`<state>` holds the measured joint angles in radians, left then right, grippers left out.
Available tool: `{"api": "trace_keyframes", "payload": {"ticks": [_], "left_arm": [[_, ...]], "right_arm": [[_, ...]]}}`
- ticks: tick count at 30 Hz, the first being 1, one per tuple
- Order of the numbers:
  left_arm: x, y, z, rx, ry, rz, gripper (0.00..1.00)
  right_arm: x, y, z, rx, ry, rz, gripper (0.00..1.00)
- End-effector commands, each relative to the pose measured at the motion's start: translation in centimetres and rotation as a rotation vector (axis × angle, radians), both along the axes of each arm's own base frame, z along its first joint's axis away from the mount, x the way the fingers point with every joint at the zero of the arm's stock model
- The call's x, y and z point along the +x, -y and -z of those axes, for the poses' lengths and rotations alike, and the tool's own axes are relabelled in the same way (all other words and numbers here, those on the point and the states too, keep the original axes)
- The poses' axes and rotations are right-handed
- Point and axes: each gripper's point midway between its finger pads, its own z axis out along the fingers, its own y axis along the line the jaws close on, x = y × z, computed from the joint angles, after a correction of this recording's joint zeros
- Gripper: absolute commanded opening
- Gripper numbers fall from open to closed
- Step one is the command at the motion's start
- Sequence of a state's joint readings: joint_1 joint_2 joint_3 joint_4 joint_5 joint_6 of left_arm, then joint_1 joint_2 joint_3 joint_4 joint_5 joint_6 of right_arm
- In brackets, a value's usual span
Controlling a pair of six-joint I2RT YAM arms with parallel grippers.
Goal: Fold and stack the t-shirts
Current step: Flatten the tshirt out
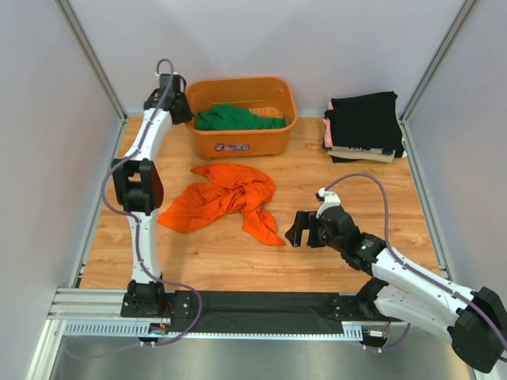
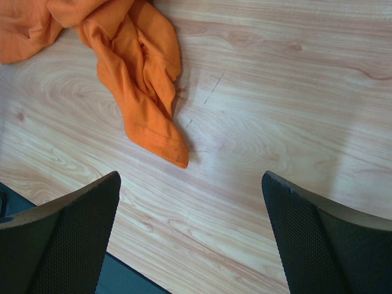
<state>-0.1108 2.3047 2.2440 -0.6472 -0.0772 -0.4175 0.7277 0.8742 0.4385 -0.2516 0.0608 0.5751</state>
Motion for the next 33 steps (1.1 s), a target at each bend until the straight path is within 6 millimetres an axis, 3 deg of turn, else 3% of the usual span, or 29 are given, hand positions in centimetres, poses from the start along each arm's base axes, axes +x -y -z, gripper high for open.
{"api": "trace_keyframes", "payload": {"ticks": [1,2,3,4,5,6,8,9,10,13,15,16,18,19,20,23,24,26,27,28,29,30,31,33], "left_arm": [[-3.3,-13.7,-4.7,0.039,0.005,-0.343,0.00],[-4.2,-15.1,-3.8,0.041,-0.024,-0.373,0.00],[-5.3,-18.0,-3.8,0.039,-0.033,-0.431,0.00],[-6.2,-19.3,-4.6,0.031,-0.024,-0.466,0.00],[-7.6,-21.7,-3.6,0.030,-0.053,-0.518,0.00],[-8.2,-22.7,-3.7,0.026,-0.055,-0.539,0.00],[-9.2,-24.3,-3.7,0.025,-0.060,-0.563,0.09],[-9.9,-26.0,-3.9,0.030,-0.060,-0.595,0.17],[-10.2,-26.7,-4.2,0.031,-0.055,-0.612,0.36],[-10.8,-28.5,-5.7,0.009,-0.027,-0.620,0.72],[-11.2,-28.2,-6.5,-0.005,-0.023,-0.606,0.81],[-11.8,-27.6,-7.6,-0.018,-0.004,-0.602,0.92],[-12.4,-26.2,-9.1,-0.039,0.024,-0.584,0.91],[-13.3,-25.2,-11.8,-0.033,0.075,-0.572,0.90],[-14.0,-24.3,-11.6,-0.026,0.065,-0.557,0.90],[-16.2,-19.0,-14.4,0.001,0.113,-0.462,0.89],[-17.7,-17.8,-16.6,-0.020,0.165,-0.453,0.89],[-19.2,-14.5,-15.7,-0.055,0.147,-0.374,0.87],[-20.3,-13.6,-15.7,-0.062,0.149,-0.361,0.86],[-22.2,-12.3,-15.5,-0.061,0.164,-0.329,0.86],[-23.1,-10.6,-15.3,-0.059,0.166,-0.278,0.86],[-24.9,-9.7,-16.5,-0.059,0.216,-0.255,0.86],[-26.0,-8.7,-13.8,-0.063,0.163,-0.212,0.86],[-28.4,-7.5,-13.1,-0.080,0.169,-0.169,0.86]], "right_arm": [[0.5,-0.8,-0.7,0.023,0.040,-0.030,0.98],[0.6,-0.8,-0.8,0.024,0.043,-0.031,0.98],[0.5,-0.9,-0.7,0.025,0.042,-0.033,0.98],[0.5,-0.9,-0.7,0.025,0.042,-0.035,0.98],[0.5,-1.0,-0.7,0.029,0.042,-0.037,0.98],[0.5,-0.9,-0.6,0.028,0.041,-0.040,0.98],[0.4,-1.0,-0.7,0.029,0.042,-0.041,0.98],[0.4,-1.0,-0.7,0.031,0.043,-0.042,0.98],[0.4,-1.0,-0.6,0.033,0.042,-0.042,0.98],[0.3,-1.0,-0.6,0.036,0.045,-0.052,0.98],[0.2,-1.0,-0.6,0.035,0.045,-0.056,0.98],[0.3,-1.1,-0.6,0.039,0.046,-0.054,0.98],[0.3,-1.1,-0.7,0.039,0.048,-0.053,0.98],[0.3,-1.1,-0.6,0.038,0.043,-0.054,0.98],[0.3,-1.1,-0.6,0.039,0.044,-0.054,0.98],[0.5,-1.1,-0.4,0.029,0.036,-0.042,0.98],[0.8,-1.2,-0.8,0.034,0.034,-0.030,0.98],[1.0,-1.3,-0.1,0.005,-0.009,-0.021,0.98],[1.6,-2.1,-1.3,0.019,0.001,-0.027,0.98],[1.7,-2.5,-1.2,0.016,-0.022,-0.035,0.97],[2.0,-2.8,-0.3,-0.016,-0.059,-0.034,0.95],[2.2,-4.0,-1.3,0.008,-0.077,-0.065,0.92],[2.0,-4.6,-1.1,0.008,-0.112,-0.092,0.90],[1.7,-5.5,0.8,-0.024,-0.186,-0.118,0.86]]}}
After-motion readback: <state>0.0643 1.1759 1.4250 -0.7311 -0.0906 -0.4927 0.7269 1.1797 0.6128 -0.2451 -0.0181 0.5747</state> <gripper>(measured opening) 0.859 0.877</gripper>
